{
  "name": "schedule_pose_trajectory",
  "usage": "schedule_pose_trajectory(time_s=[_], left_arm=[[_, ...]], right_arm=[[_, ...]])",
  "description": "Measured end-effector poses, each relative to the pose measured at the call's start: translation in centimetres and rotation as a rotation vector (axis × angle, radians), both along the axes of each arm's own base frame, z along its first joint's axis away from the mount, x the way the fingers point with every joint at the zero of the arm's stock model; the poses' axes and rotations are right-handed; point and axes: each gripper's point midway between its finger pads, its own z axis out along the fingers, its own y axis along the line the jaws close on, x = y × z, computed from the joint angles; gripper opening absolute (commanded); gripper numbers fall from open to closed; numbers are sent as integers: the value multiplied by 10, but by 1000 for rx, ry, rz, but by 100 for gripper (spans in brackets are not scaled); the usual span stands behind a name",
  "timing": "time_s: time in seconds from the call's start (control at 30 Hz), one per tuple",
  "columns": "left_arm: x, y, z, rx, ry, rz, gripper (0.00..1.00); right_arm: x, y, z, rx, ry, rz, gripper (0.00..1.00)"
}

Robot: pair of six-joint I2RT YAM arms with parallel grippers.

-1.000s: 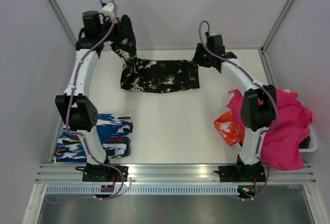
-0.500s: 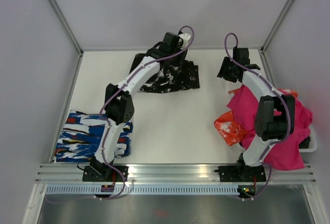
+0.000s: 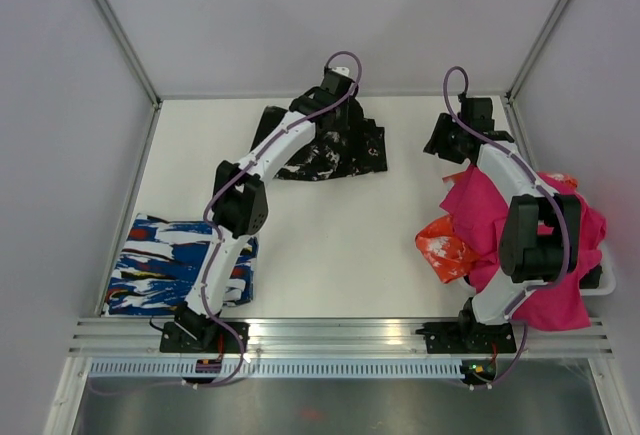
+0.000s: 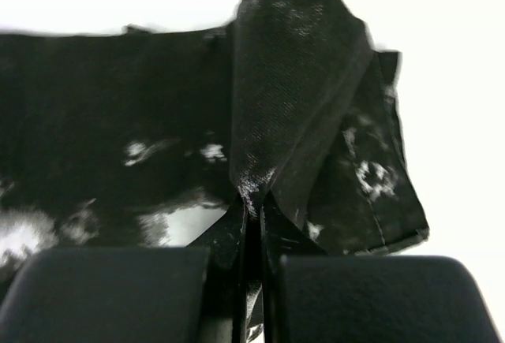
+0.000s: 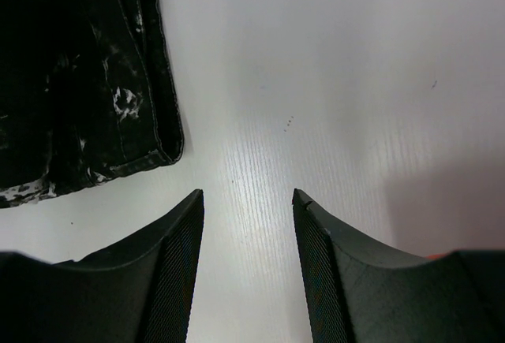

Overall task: Fold and stack the trousers
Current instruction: Fold the trousers

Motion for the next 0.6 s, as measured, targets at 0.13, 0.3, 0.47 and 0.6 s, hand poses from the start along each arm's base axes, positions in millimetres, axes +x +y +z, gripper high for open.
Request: schedule_pose_trajectory(time_s=[0.13, 0.3, 0.47, 0.6], left_arm=[[2, 11, -2, -9, 11, 101, 2], [5, 27, -3, -14, 19, 175, 2], [23, 77, 9, -29, 12, 272, 2], [35, 103, 32, -64, -29, 341, 2]], right_arm=[[2, 4, 2, 16, -12, 14, 56], [2, 4, 2, 18, -12, 17, 56], [0, 4, 0, 18, -9, 17, 56], [0, 4, 0, 19, -11, 17, 56]])
